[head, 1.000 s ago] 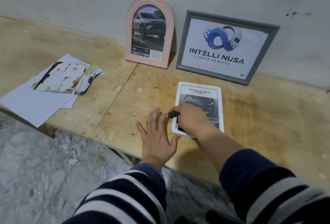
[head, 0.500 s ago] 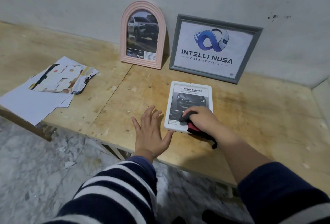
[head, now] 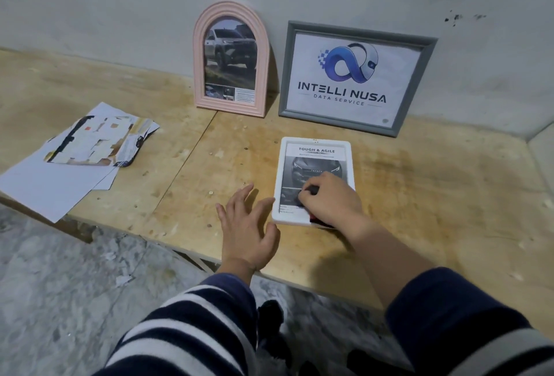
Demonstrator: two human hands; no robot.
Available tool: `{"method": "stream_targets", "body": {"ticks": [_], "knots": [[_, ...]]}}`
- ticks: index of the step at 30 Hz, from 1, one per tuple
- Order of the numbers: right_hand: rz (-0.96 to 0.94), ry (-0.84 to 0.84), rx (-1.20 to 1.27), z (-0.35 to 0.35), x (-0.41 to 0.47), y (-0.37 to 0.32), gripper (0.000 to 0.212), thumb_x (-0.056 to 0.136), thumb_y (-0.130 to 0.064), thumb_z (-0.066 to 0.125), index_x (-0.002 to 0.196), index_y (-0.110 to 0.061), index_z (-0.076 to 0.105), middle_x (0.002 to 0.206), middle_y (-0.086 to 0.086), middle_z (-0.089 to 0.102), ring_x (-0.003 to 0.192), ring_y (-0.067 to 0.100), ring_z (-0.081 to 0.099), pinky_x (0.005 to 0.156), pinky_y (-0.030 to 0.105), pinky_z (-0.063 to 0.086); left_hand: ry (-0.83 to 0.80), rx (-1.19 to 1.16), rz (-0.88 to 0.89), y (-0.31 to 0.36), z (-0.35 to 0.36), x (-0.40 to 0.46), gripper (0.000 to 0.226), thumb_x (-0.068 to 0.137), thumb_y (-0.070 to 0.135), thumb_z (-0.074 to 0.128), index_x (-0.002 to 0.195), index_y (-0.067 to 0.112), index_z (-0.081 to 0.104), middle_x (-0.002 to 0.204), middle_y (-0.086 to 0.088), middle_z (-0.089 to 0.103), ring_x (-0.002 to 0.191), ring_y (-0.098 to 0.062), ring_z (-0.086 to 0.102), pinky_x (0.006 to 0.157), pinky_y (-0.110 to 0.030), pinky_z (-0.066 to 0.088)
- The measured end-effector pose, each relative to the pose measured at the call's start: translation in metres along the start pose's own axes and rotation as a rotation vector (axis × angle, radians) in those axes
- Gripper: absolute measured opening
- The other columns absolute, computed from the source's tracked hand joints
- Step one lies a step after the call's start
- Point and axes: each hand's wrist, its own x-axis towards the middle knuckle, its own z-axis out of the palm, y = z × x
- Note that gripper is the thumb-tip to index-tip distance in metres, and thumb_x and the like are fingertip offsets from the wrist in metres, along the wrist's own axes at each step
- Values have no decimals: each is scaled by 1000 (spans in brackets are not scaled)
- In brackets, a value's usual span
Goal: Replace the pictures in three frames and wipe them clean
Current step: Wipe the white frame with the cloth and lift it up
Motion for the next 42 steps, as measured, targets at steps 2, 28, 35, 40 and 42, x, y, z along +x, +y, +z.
{"method": "stream_targets", "body": {"ticks": [2,28,35,40,42], "knots": [[59,17,75,-18,13,4,23,85,-43,52,82,-27,69,93,-9,60,82,17,58,62,29,43,57,-41,-77,5,-3,8,34,78,35,44,105,31,65,137,4,43,131,-19,28,114,-53,16],[-101,33,-370,-18,156,-18,31,83,-15,57,105,-37,59,111,-4,62,102,27,54,86,41,34,-326,84,-327,32,23,173,28,85,42,57,99,18,59,91,-3,65,83,-26,61,71,-32,51],[145,5,-304,-51,146,29,27,81,-14,53,99,-32,61,108,0,55,101,30,57,93,43,37,-335,122,-367,40,19,174,31,86,41,58,104,17,58,97,-5,65,88,-28,61,77,-34,52],[323,43,-73,-53,139,54,14,81,-25,54,94,-25,58,94,4,62,84,28,59,78,39,53,-317,121,-398,45,23,171,30,86,45,59,100,18,57,94,-5,65,86,-27,61,78,-36,53],[358,61,-29,-48,133,54,18,81,-25,54,99,-21,53,92,5,60,84,29,59,71,34,51,-308,122,-405,46,22,171,30,86,45,59,99,19,56,93,-4,64,85,-26,60,74,-33,50]]}}
